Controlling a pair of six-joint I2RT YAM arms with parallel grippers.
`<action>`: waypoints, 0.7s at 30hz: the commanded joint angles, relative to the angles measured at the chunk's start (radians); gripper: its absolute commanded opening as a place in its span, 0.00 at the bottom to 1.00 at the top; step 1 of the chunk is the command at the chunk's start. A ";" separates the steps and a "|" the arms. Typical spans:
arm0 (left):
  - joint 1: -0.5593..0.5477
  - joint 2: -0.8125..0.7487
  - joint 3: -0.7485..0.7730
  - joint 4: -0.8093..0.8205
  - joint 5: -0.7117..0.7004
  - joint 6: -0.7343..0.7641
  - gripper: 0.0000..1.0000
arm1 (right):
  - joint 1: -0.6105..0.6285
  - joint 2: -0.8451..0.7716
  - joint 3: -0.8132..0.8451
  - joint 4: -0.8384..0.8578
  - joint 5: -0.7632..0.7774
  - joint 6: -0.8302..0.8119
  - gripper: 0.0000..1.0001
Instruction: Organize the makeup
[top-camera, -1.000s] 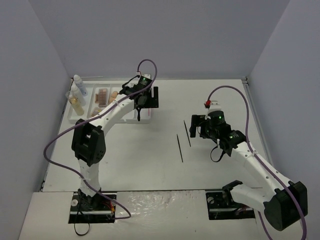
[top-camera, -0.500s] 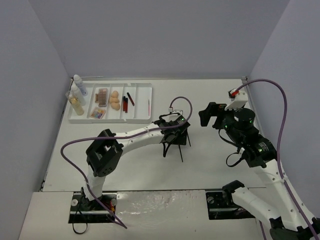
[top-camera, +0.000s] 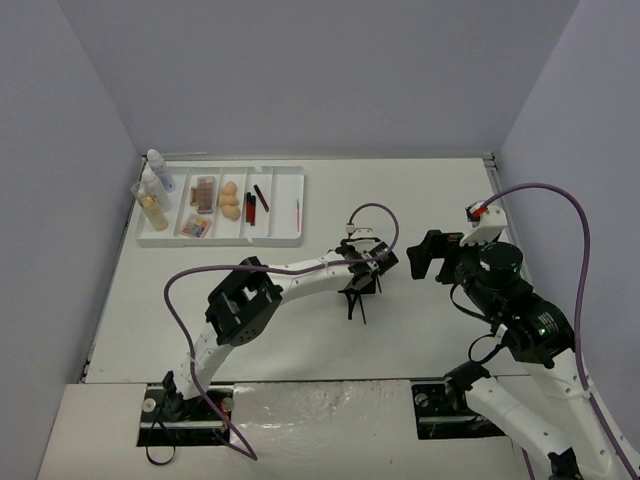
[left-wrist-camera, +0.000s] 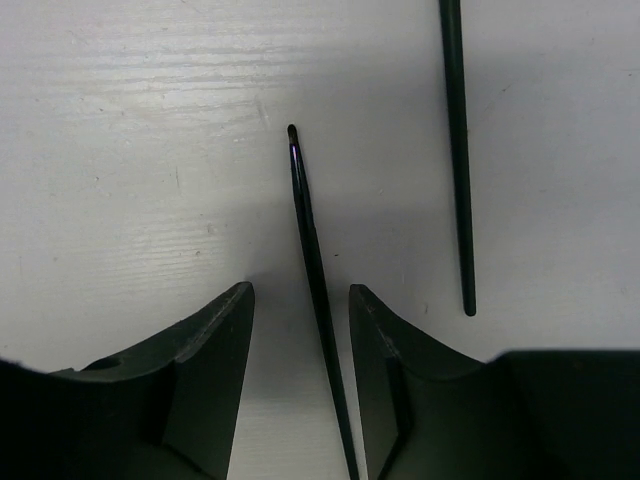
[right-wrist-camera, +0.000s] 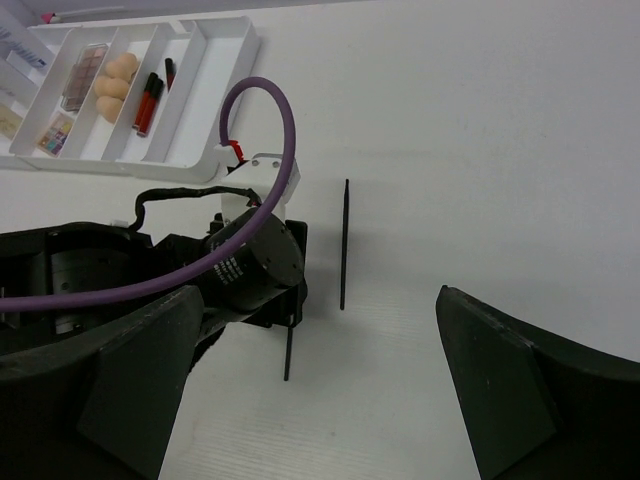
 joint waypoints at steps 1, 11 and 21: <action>-0.010 -0.005 0.051 -0.054 -0.037 -0.054 0.35 | 0.029 -0.013 0.005 0.019 0.029 0.011 1.00; -0.002 -0.036 -0.070 -0.054 -0.032 -0.114 0.00 | 0.102 -0.015 0.032 0.014 0.070 -0.014 1.00; 0.200 -0.243 -0.069 -0.054 -0.044 0.173 0.00 | 0.137 0.058 0.038 0.025 0.093 -0.029 1.00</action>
